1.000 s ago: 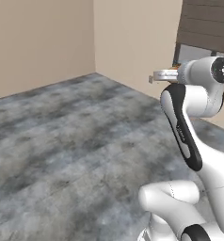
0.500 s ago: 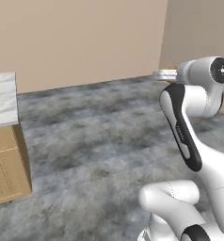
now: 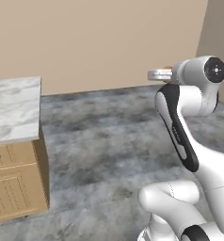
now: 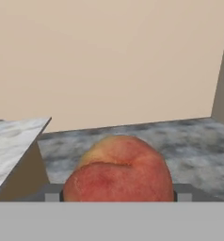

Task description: Retrieve the peach and tangerine from the fridge and place them into the bowl on the dining table.

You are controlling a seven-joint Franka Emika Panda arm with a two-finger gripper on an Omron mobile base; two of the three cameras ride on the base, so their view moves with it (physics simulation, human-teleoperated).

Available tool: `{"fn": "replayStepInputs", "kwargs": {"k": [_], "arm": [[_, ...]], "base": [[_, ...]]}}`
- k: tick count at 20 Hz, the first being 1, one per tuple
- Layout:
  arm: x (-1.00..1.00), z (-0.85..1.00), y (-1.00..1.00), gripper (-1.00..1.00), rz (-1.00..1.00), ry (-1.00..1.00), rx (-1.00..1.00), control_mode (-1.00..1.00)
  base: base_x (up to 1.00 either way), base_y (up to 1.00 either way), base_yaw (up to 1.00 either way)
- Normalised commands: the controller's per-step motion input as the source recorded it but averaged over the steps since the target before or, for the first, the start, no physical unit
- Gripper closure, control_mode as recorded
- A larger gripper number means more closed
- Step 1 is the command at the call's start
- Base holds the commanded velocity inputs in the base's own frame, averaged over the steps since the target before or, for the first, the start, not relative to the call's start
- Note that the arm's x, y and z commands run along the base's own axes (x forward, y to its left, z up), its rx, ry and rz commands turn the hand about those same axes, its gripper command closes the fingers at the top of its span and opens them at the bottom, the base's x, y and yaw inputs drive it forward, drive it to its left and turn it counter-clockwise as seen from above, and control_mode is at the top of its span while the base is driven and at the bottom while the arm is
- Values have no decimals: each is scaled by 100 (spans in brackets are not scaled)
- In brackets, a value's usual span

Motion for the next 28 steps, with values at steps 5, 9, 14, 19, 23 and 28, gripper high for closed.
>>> {"fn": "replayStepInputs", "kwargs": {"k": [5, 9, 14, 19, 23, 28], "arm": [[0, 0, 0, 100, 0, 0, 0, 100], [0, 0, 0, 100, 0, 0, 0, 100], [0, 0, 0, 100, 0, 0, 0, 100], [0, 0, 0, 100, 0, 0, 0, 100], [0, 0, 0, 100, 0, 0, 0, 100], [0, 0, 0, 100, 0, 0, 0, 100]], "base": [[100, -21, 6], [100, -34, 9], [100, -38, 39], [100, -34, 57], [99, -47, 57], [76, -89, 44]]}}
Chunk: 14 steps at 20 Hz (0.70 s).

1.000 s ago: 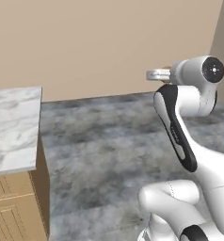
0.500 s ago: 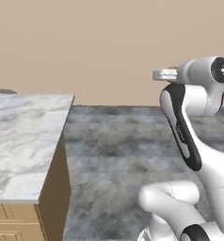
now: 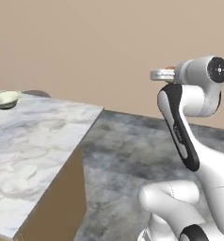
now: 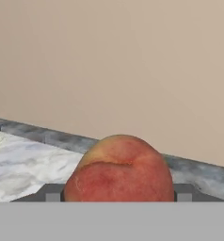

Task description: Retrieve the peach and tangerine from the fridge and place them into the bowl on the dining table.

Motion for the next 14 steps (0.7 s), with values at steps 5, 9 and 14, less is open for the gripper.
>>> {"fn": "replayStepInputs", "kwargs": {"k": [5, 9, 14], "arm": [[0, 0, 0, 100, 0, 0, 0, 100], [0, 0, 0, 100, 0, 0, 0, 100], [0, 0, 0, 100, 0, 0, 0, 100]], "base": [[60, -100, 37], [48, -100, 35], [56, -90, 43]]}}
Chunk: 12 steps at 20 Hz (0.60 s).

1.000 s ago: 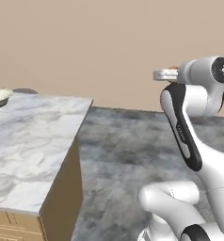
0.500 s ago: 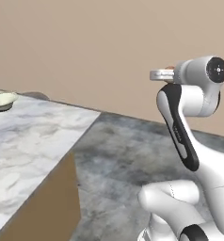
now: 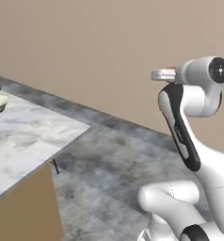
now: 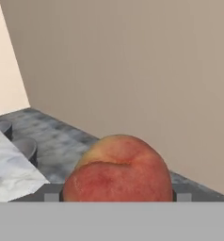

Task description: Retrieve the peach and tangerine from the fridge and place them into the bowl on the dining table.

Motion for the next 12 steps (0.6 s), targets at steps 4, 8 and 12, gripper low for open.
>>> {"fn": "replayStepInputs", "kwargs": {"k": [4, 8, 12], "arm": [[0, 0, 0, 100, 0, 0, 0, 100], [0, 0, 0, 100, 0, 0, 0, 100], [0, 0, 0, 100, 0, 0, 0, 100]], "base": [[65, -83, 49], [75, -81, 51], [70, -81, 52]]}}
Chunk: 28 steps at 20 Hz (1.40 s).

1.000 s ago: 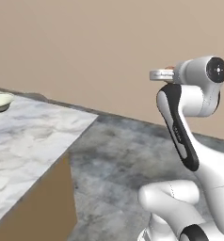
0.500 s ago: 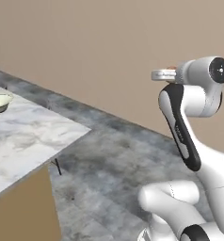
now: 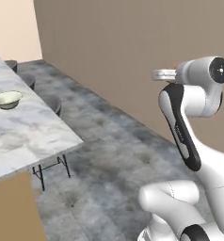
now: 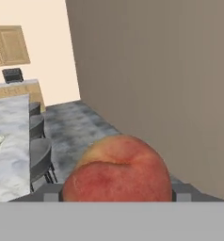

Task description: Retrieve the peach and tangerine from the fridge and place them into the bowl on the dining table.

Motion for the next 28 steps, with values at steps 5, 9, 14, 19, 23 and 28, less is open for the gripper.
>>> {"fn": "replayStepInputs", "kwargs": {"k": [5, 9, 14, 19, 23, 28], "arm": [[0, 0, 0, 100, 0, 0, 0, 100], [0, 0, 0, 100, 0, 0, 0, 100], [0, 0, 0, 100, 0, 0, 0, 100], [0, 0, 0, 100, 0, 0, 0, 100], [0, 0, 0, 100, 0, 0, 0, 100], [0, 0, 0, 100, 0, 0, 0, 100]], "base": [[69, -86, 50], [98, -74, 51], [100, -67, 52], [100, -65, 51], [100, -63, 52], [100, -56, 56]]}}
